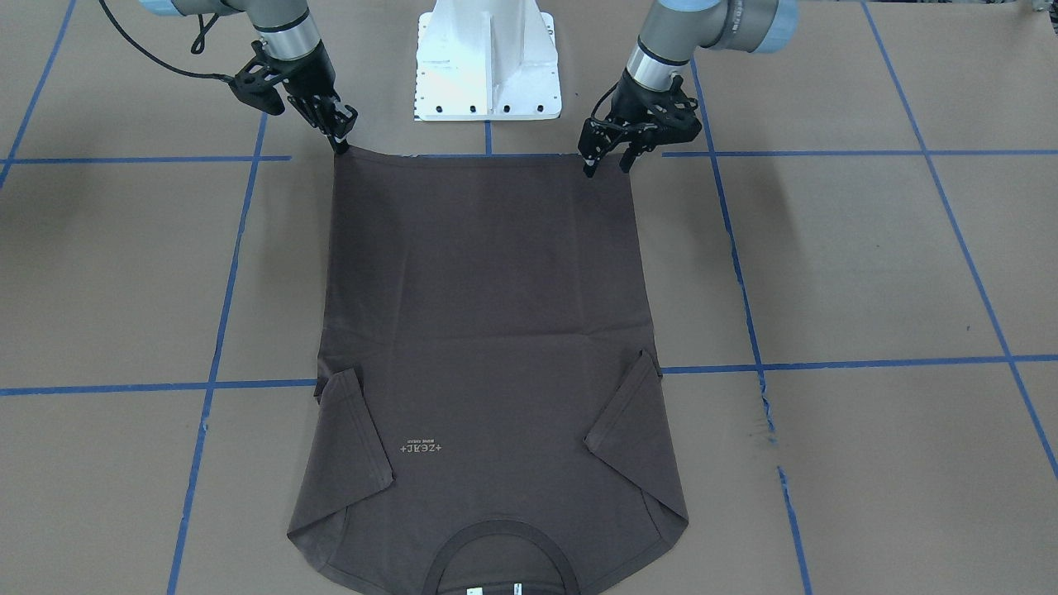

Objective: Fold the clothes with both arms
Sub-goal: 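Grasp both hem corners with the left and right grippers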

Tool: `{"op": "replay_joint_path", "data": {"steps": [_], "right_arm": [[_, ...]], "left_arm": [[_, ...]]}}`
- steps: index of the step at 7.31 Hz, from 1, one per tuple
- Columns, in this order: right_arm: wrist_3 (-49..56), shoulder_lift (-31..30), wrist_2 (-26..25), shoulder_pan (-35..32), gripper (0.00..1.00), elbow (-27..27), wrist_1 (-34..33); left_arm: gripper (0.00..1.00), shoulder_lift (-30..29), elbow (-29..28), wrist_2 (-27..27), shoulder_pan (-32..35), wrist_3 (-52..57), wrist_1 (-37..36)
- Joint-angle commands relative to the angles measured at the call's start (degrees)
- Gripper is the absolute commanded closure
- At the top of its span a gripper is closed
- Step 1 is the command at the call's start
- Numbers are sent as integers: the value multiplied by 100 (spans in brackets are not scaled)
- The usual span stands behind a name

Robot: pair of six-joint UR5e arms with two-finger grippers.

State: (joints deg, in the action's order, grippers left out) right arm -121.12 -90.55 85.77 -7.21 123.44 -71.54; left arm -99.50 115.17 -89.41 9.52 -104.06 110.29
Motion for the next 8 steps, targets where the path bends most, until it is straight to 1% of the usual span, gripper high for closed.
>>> {"op": "replay_joint_path", "data": {"steps": [1,2,4,5,6,7,8], "right_arm": [[1,3,2,0,100,4,0],[1,3,2,0,100,-4,0],[1,11,2,0,100,4,0],[1,20,2,-9,100,5,0],[1,20,2,-26,100,5,0],[1,20,2,-26,100,5,0],[1,20,2,-35,100,5,0]], "left_arm": [[26,0,15,28,-109,-62,-375],[28,9,32,28,-109,-62,-516],[30,9,59,28,-100,-53,-570],[33,18,59,20,-100,-61,-570],[53,18,59,20,-100,-53,-579],[70,27,50,2,-100,-53,-588],[93,27,50,2,-91,-44,-597]]}}
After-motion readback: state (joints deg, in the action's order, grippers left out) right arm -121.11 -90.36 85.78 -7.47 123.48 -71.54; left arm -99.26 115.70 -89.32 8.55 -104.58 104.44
